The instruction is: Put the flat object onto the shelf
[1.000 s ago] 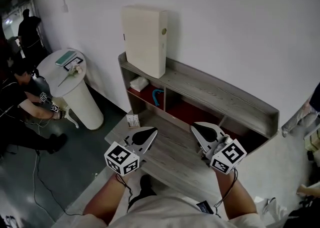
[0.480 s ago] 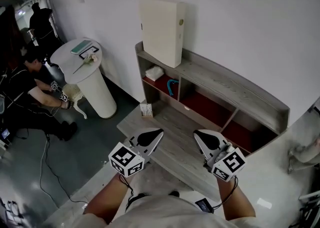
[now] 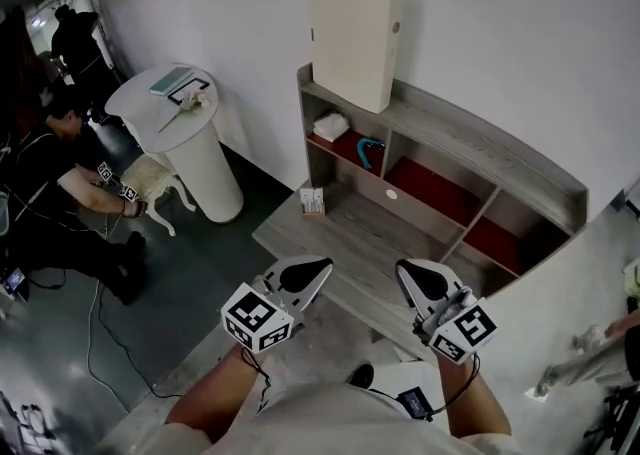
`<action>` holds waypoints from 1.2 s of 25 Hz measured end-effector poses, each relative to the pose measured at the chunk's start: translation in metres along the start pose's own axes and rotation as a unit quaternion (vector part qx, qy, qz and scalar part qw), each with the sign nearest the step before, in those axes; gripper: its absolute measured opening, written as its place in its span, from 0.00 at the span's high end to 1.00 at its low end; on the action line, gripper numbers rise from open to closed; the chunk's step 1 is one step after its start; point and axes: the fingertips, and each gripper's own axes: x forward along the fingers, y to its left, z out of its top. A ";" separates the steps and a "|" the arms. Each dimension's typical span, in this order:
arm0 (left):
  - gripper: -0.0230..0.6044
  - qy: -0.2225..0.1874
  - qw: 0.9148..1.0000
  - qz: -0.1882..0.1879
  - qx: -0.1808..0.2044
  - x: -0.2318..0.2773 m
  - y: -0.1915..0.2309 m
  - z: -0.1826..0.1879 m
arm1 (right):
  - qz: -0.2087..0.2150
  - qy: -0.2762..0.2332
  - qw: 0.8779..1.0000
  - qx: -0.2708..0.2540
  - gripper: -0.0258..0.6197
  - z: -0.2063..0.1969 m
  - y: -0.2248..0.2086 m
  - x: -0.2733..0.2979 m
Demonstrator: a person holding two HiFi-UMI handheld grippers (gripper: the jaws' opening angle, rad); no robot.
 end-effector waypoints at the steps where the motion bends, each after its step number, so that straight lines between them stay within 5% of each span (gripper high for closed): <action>1: 0.94 -0.001 1.000 -0.005 -0.005 -0.010 -0.002 0.000 | -0.005 0.000 1.000 0.000 0.93 0.000 0.010 0.001; 18: 0.94 0.005 0.999 -0.052 0.008 -0.175 -0.045 -0.033 | -0.079 0.004 0.997 0.002 0.93 -0.030 0.189 -0.001; 30: 0.94 -0.010 0.999 -0.035 0.021 -0.223 -0.063 -0.046 | -0.119 0.018 0.993 -0.020 0.93 -0.050 0.240 -0.028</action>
